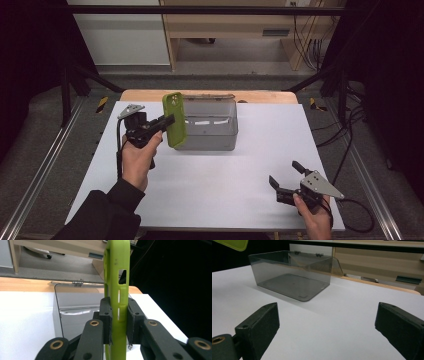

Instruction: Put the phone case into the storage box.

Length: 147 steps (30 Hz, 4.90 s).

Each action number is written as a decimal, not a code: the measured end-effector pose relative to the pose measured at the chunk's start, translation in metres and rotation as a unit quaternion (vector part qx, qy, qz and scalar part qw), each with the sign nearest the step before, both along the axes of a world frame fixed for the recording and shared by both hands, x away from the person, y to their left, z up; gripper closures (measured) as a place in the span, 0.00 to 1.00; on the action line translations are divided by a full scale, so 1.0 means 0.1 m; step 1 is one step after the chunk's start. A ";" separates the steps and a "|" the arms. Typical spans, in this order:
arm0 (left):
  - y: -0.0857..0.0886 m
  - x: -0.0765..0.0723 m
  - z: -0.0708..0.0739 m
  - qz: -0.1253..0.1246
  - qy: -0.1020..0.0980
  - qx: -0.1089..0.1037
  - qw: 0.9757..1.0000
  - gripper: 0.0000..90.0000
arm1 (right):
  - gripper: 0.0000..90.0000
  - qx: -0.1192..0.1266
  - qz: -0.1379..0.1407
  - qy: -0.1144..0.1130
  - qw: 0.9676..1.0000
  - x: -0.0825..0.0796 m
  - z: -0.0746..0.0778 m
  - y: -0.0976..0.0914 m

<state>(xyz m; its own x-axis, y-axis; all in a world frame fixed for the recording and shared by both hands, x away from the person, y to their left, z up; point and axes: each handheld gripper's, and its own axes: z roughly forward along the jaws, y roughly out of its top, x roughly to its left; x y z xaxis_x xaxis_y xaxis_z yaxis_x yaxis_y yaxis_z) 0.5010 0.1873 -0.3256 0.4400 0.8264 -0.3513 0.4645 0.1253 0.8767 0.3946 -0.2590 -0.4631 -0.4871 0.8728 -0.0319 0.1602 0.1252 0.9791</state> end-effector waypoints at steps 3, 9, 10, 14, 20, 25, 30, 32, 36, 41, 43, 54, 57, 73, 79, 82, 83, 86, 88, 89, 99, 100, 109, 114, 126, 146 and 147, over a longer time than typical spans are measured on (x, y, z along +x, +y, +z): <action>-0.03 0.07 0.01 -0.005 -0.003 0.011 1.000 0.86 | 0.06 0.002 0.005 0.002 1.000 0.00 -0.01 -0.01; -0.11 0.22 0.03 -0.009 -0.003 0.015 1.000 0.86 | 0.06 0.004 0.007 -0.004 1.000 0.00 0.00 0.00; -0.14 0.25 0.02 -0.009 -0.003 0.016 1.000 0.86 | 0.06 0.005 0.007 -0.005 1.000 0.00 0.00 0.00; -0.20 0.34 0.03 -0.008 -0.002 0.012 1.000 0.86 | 0.06 0.006 0.010 -0.006 1.000 -0.01 0.00 0.01; -0.29 0.46 0.04 -0.006 -0.008 0.017 1.000 0.86 | 0.06 0.020 0.019 -0.010 1.000 0.02 0.00 0.02; -0.27 0.57 -0.01 0.004 0.000 0.023 1.000 0.86 | 0.06 0.026 0.038 -0.021 0.999 0.04 -0.03 0.05; -0.27 0.63 -0.06 0.007 0.012 0.032 0.999 0.86 | 0.05 0.028 0.047 -0.039 0.998 0.03 -0.02 0.09; -0.26 0.64 -0.06 0.010 0.011 0.039 0.999 0.86 | 0.05 0.025 0.048 -0.042 0.998 0.03 -0.03 0.10; -0.26 0.66 -0.06 0.015 0.014 0.046 0.999 0.86 | 0.05 0.029 0.049 -0.043 0.997 0.04 -0.03 0.10; -0.28 0.73 -0.06 0.017 0.006 0.079 0.997 0.86 | 0.05 0.017 0.054 -0.044 0.997 0.03 -0.03 0.13; -0.30 0.75 -0.06 0.015 -0.002 0.107 0.994 0.86 | 0.05 0.014 0.055 -0.042 0.998 0.03 -0.03 0.14; -0.34 0.86 -0.08 0.039 0.006 0.118 0.992 0.86 | 0.05 0.011 0.051 -0.044 0.998 0.05 -0.04 0.14; -0.36 0.87 -0.10 0.042 0.007 0.125 0.991 0.86 | 0.05 0.016 0.049 -0.044 0.998 0.06 -0.03 0.15; -0.39 0.90 -0.15 0.049 0.006 0.146 0.988 0.86 | 0.05 0.006 0.057 -0.038 0.998 0.05 -0.04 0.18; -0.44 0.90 -0.18 0.046 0.003 0.159 0.986 0.86 | 0.05 0.005 0.057 -0.039 0.998 0.06 -0.05 0.16; -0.46 0.90 -0.20 0.047 0.003 0.165 0.985 0.86 | 0.05 0.004 0.058 -0.039 0.998 0.06 -0.05 0.16; -0.46 0.90 -0.20 0.048 0.003 0.167 0.985 0.86 | 0.05 0.005 0.060 -0.037 0.997 0.06 -0.05 0.17; -0.47 0.90 -0.20 0.050 0.001 0.177 0.983 0.86 | 0.05 0.003 0.064 -0.038 0.997 0.06 -0.05 0.19; -0.47 0.89 -0.21 0.053 0.003 0.176 0.983 0.86 | 0.05 0.004 0.066 -0.038 0.997 0.06 -0.05 0.20; -0.48 0.89 -0.21 0.053 0.003 0.176 0.983 0.86 | 0.05 0.002 0.068 -0.036 0.997 0.06 -0.05 0.20; -0.50 0.89 -0.22 0.060 0.004 0.187 0.981 0.86 | 0.05 0.004 0.068 -0.036 0.997 0.05 -0.05 0.21; -0.50 0.89 -0.22 0.060 0.004 0.187 0.981 0.86 | 0.05 0.004 0.069 -0.036 0.997 0.05 -0.05 0.21; -0.46 0.88 -0.24 0.064 0.005 0.193 0.979 0.86 | 0.05 0.004 0.072 -0.035 0.997 0.06 -0.06 0.22; -0.45 0.88 -0.24 0.068 0.005 0.198 0.978 0.86 | 0.05 0.002 0.072 -0.031 0.997 0.05 -0.06 0.21; -0.38 0.88 -0.28 0.075 0.008 0.198 0.977 0.86 | 0.05 -0.001 0.072 -0.026 0.997 0.05 -0.07 0.22; -0.35 0.88 -0.43 0.078 0.023 0.201 0.976 0.86 | 0.03 -0.004 0.068 -0.023 0.997 0.05 -0.08 0.22; -0.35 0.88 -0.44 0.077 0.024 0.202 0.976 0.86 | 0.03 -0.003 0.069 -0.023 0.997 0.05 -0.08 0.22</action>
